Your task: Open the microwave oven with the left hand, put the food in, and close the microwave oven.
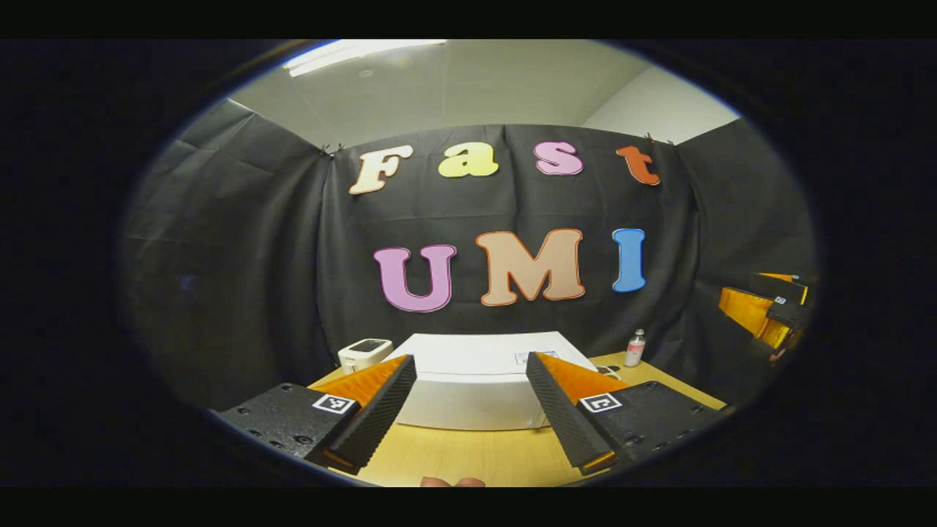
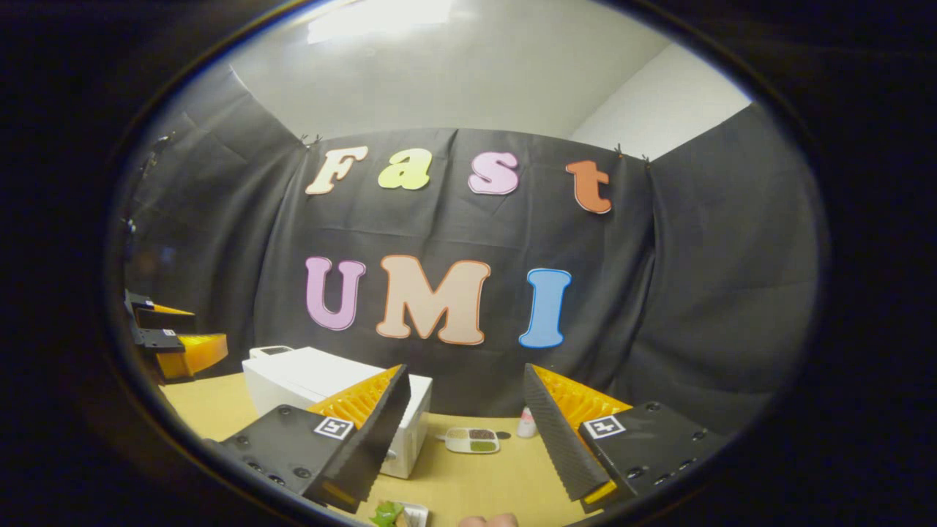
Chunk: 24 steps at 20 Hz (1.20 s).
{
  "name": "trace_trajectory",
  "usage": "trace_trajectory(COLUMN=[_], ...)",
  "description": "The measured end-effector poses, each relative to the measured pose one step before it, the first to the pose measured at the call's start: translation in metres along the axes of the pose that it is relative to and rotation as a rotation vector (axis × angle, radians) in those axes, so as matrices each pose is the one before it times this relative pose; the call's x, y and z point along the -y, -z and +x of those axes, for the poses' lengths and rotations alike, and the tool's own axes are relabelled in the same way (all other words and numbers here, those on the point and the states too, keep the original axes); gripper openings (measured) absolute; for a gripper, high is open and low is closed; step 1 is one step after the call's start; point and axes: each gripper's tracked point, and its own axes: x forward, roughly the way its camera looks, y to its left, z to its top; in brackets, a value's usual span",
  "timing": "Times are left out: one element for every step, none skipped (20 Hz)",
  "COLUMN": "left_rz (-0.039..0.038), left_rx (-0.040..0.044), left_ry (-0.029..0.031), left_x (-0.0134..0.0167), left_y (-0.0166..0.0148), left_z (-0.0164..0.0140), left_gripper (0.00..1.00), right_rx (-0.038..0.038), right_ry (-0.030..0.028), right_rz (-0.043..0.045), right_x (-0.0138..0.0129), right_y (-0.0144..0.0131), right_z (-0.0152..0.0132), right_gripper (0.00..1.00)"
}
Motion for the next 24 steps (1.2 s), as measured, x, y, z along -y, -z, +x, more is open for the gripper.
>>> trace_trajectory(left_rz=[-0.00229,0.00015,0.00190,0.00278,0.00130,0.00090,0.00120,0.00161,0.00140,0.00043,0.00066,0.00206,0.00401,0.00042,0.00003,-0.00018,-0.00055,0.00058,0.00312,0.00623,0.00468,0.00225,-0.00047,-0.00302], left_rx=[-0.00048,-0.00076,-0.00364,-0.00390,-0.00027,-0.00120,-0.00015,0.00033,-0.00145,0.00099,-0.00015,-0.00211,-0.00350,0.00164,0.00045,-0.00167,-0.00277,-0.00309,-0.00214,-0.00291,-0.00277,-0.00349,-0.00514,-0.00431], left_ry=[0.00178,0.00009,-0.00192,-0.00117,-0.00325,-0.00115,-0.00258,-0.00291,-0.00197,-0.00102,-0.00020,-0.00033,-0.00139,0.00453,0.00228,0.00093,0.00097,0.00080,0.00139,0.00320,0.00372,0.00562,0.00807,0.00889], left_x=[0.00143,0.00019,-0.00117,-0.00037,-0.00079,-0.00082,-0.00010,-0.00096,-0.00040,0.00001,-0.00024,0.00040,0.00035,0.00133,0.00161,0.00071,0.00070,0.00060,0.00066,0.00133,0.00104,0.00313,0.00352,0.00262], left_y=[0.00139,0.00060,0.00150,0.00062,0.00111,0.00005,-0.00041,0.00007,0.00111,0.00045,-0.00103,0.00014,0.00191,-0.00013,0.00003,0.00140,0.00248,0.00164,0.00333,0.00256,0.00314,0.00387,0.00507,0.00431], left_z=[-0.00057,0.00067,0.00027,0.00045,-0.00101,0.00015,0.00004,0.00003,-0.00051,-0.00025,0.00122,-0.00007,-0.00086,0.00127,-0.00027,0.00025,0.00168,0.00123,0.00069,0.00253,0.00064,0.00155,0.00272,0.00233], left_gripper=[0.96,0.95,0.95,0.95,0.94,0.94,0.94,0.94,0.94,0.95,0.94,0.94,0.94,0.95,0.95,0.95,0.95,0.95,0.95,0.95,0.95,0.95,0.95,0.95], right_rx=[0.00167,0.00052,-0.00261,-0.00345,-0.00041,0.00157,0.00131,-0.00040,-0.00266,0.00108,0.00244,0.00205,-0.00116,-0.00196,0.00030,0.00029,0.00071,0.00171,-0.00113,-0.00174,-0.00404,-0.00343,-0.00178,-0.00151], right_ry=[0.00280,0.00459,0.00054,0.00146,0.00069,0.00110,-0.00005,-0.00041,-0.00292,-0.00246,-0.00088,-0.00085,-0.00031,-0.00200,-0.00239,0.00022,0.00146,0.00204,0.00325,0.00248,0.00361,0.00393,0.00455,0.00463], right_rz=[0.00120,0.00542,0.00552,0.00365,0.00261,0.00088,-0.00049,0.00045,0.00318,0.00368,0.00119,-0.00153,-0.00284,0.00014,0.00226,0.00068,-0.00161,-0.00255,-0.00308,-0.00140,-0.00107,-0.00062,-0.00202,-0.00406], right_x=[0.00061,-0.00016,-0.00021,-0.00066,-0.00015,0.00033,-0.00018,0.00002,-0.00140,-0.00132,-0.00023,0.00032,-0.00058,-0.00023,-0.00061,0.00080,0.00021,0.00171,0.00095,0.00096,0.00108,0.00167,0.00174,0.00171], right_y=[0.00015,0.00018,0.00013,0.00169,-0.00025,-0.00067,-0.00060,0.00129,0.00015,0.00056,-0.00032,-0.00011,0.00038,0.00100,-0.00035,0.00055,-0.00079,-0.00020,0.00001,0.00014,0.00090,0.00116,-0.00010,-0.00017], right_z=[0.00014,0.00019,-0.00006,-0.00059,0.00025,0.00039,0.00041,0.00095,0.00015,0.00021,0.00046,0.00083,-0.00003,-0.00006,0.00009,0.00058,0.00025,-0.00057,0.00015,-0.00060,-0.00061,-0.00008,-0.00047,-0.00051], right_gripper=[0.96,0.97,0.96,0.97,0.96,0.96,0.96,0.96,0.96,0.96,0.96,0.96,0.96,0.96,0.96,0.96,0.96,0.96,0.96,0.96,0.96,0.97,0.97,0.97])
